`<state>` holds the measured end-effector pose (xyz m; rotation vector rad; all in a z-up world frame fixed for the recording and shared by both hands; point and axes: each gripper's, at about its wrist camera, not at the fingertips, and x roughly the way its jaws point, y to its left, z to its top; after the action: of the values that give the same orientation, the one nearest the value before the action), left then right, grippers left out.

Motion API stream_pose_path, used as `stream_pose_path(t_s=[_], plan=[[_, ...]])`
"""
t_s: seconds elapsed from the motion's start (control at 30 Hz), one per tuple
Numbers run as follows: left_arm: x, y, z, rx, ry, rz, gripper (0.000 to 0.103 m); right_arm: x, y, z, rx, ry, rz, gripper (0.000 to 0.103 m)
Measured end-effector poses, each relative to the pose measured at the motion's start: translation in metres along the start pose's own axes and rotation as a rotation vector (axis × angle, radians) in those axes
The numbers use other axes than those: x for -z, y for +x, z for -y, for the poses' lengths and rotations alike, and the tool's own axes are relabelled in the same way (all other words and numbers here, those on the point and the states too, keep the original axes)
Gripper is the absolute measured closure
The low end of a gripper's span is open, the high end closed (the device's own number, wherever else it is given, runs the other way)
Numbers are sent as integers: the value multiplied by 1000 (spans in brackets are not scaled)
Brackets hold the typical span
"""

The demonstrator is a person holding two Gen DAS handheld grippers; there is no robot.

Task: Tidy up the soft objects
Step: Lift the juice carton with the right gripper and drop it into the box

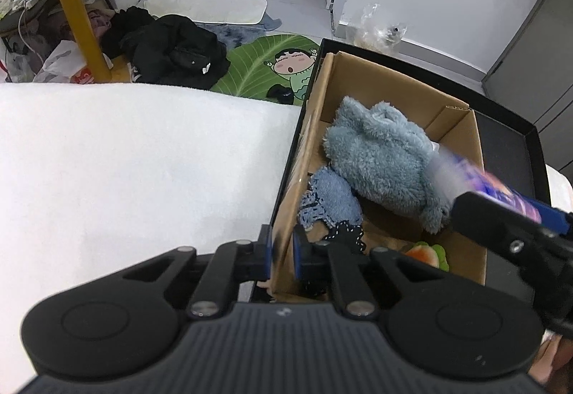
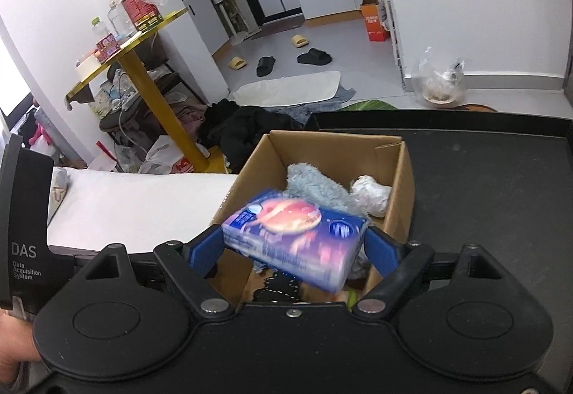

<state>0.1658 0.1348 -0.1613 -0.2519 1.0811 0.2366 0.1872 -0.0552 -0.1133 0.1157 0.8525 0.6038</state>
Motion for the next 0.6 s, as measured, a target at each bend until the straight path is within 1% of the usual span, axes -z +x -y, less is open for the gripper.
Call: stream_pose_path(t_s=[0.2, 0.3, 0.4, 0.47, 0.6], plan=[[1, -2, 5, -13, 15, 7, 93, -1, -17, 9, -1, 12, 28, 19], [0, -3, 7, -20, 19, 3, 93, -1, -31, 16, 23, 9, 61, 19], [0, -7, 9, -33, 25, 12, 92, -1, -47, 29, 31, 37, 87, 19], [0, -12, 10, -48, 36, 23, 89, 0, -55, 37, 45, 53, 98, 19], [0, -22, 16, -55, 41, 41, 87, 3, -73, 49, 72, 81, 115, 19]])
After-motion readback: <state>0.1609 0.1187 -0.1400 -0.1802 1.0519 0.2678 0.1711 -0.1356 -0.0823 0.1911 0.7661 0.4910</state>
